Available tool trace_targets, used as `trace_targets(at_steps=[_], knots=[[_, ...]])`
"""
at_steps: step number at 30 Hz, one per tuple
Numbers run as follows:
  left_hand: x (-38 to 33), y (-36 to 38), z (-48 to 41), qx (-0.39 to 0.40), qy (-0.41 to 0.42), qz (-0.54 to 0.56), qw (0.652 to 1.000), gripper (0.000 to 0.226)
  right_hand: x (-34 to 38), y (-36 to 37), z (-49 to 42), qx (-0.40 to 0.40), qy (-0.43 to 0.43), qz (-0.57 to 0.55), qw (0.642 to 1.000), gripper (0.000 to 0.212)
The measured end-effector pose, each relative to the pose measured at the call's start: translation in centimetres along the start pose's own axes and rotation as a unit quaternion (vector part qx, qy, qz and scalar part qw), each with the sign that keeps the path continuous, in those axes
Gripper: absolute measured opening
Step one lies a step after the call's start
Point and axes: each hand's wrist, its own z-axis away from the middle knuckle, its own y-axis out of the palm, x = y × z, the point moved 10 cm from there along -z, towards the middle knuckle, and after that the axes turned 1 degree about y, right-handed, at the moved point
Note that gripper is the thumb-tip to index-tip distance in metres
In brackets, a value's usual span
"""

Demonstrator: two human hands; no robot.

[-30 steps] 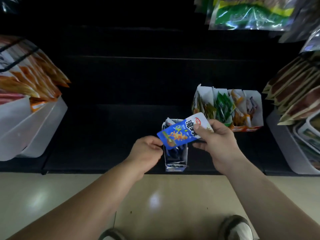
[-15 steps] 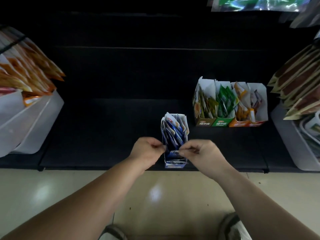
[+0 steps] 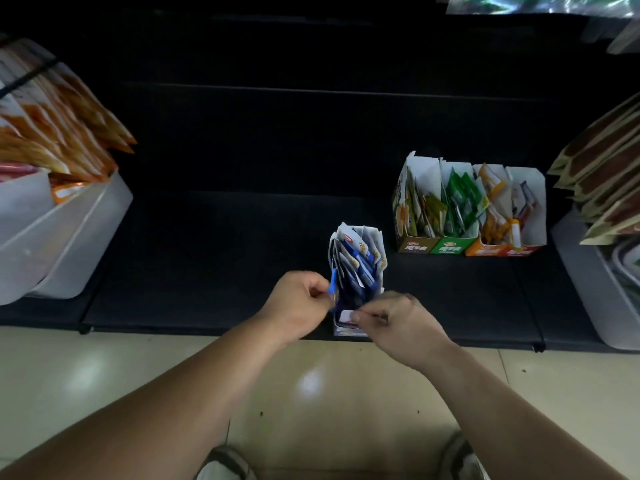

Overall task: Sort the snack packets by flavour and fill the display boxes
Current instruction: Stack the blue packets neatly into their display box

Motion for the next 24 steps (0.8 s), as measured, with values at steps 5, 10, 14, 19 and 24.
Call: trace_targets(at_steps=[5, 10, 14, 19, 24], knots=[[-1.8, -5.1, 0.6, -0.110, -0.036, 0.220, 0.969, 0.021, 0.1, -0.3, 0.4, -0.006, 0.047, -0.142, 0.989, 0.031], [-4.2, -8.8, 1.9, -0.143, -0.017, 0.335, 0.931, 0.019, 1.5, -3.5, 1.2, -0.103, 0.088, -0.283, 0.949, 0.040], [-4.9, -9.1, 2.5, -0.141, -0.008, 0.355, 0.924, 0.025, 2.2, -3.8, 1.7, -0.085, 0.133, -0.376, 0.913, 0.042], [-4.8, -5.4, 2.6, -0.064, -0.033, 0.454, 0.888, 0.026, 4.0, -3.8, 1.9, 0.000, 0.100, -0.536, 0.838, 0.034], [-2.4, -2.5, 2.1, -0.032, -0.043, 0.154, 0.987, 0.008, 2.1, -6.8, 1.2, -0.119, 0.067, -0.560, 0.817, 0.018]])
